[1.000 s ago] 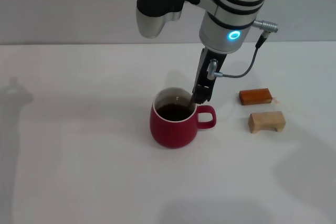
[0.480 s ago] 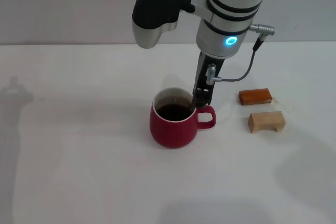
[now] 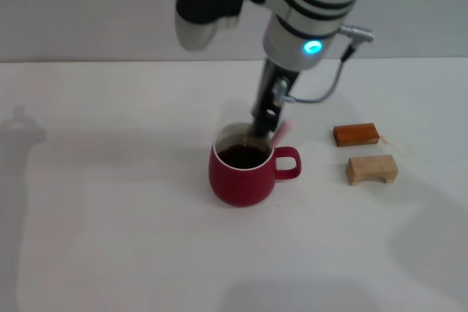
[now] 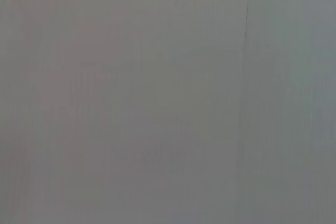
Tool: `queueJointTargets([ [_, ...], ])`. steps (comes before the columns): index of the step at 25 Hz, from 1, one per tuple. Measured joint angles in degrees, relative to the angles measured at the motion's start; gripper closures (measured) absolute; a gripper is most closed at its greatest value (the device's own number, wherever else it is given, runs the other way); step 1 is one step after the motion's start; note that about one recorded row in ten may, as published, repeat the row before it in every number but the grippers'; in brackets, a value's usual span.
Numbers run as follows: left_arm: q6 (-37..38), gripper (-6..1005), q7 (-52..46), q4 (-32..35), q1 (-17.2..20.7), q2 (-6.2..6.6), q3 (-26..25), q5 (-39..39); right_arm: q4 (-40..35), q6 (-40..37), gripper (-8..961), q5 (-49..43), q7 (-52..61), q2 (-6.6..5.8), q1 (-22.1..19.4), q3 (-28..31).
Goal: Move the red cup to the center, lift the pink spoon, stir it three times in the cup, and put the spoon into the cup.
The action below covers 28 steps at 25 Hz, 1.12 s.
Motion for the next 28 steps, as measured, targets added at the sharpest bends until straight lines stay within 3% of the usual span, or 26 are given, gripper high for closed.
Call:
queueJointTargets([
  [7, 0.0, 1001, 0.1, 0.2, -0.1, 0.33, 0.0, 0.0, 16.3, -6.6, 646, -0.2, 3.3, -0.15, -7.9, -0.7],
  [10, 0.2, 1001, 0.1, 0.2, 0.1, 0.46, -0.3, 0.0, 27.0, -11.6, 646, -0.1, 4.5, -0.18, -14.3, -1.4],
  [13, 0.6, 1001, 0.1, 0.5, 0.1, 0.56, -0.4, 0.1, 39.3, -21.9, 645, 0.0, 5.3, -0.15, -24.4, -3.9],
  [17, 0.6, 1001, 0.1, 0.6, 0.0, 0.63, -0.4, 0.3, 52.3, -47.8, 645, 0.1, 5.1, -0.14, -45.5, -13.0],
  [21, 0.6, 1001, 0.2, 0.7, -0.1, 0.63, -0.1, 0.5, 51.4, -80.8, 645, 0.0, 4.9, -0.14, -61.5, -21.9],
  [27, 1.7, 1001, 1.4, 0.1, -0.3, 0.67, 0.0, 2.4, 39.5, -117.0, 646, 7.6, 6.1, -0.16, -71.5, -27.2],
  [28, 2.1, 1001, 2.3, 0.1, -0.4, 0.68, 0.0, 2.6, 34.4, -126.9, 646, 11.0, 8.1, -0.2, -72.2, -27.9],
])
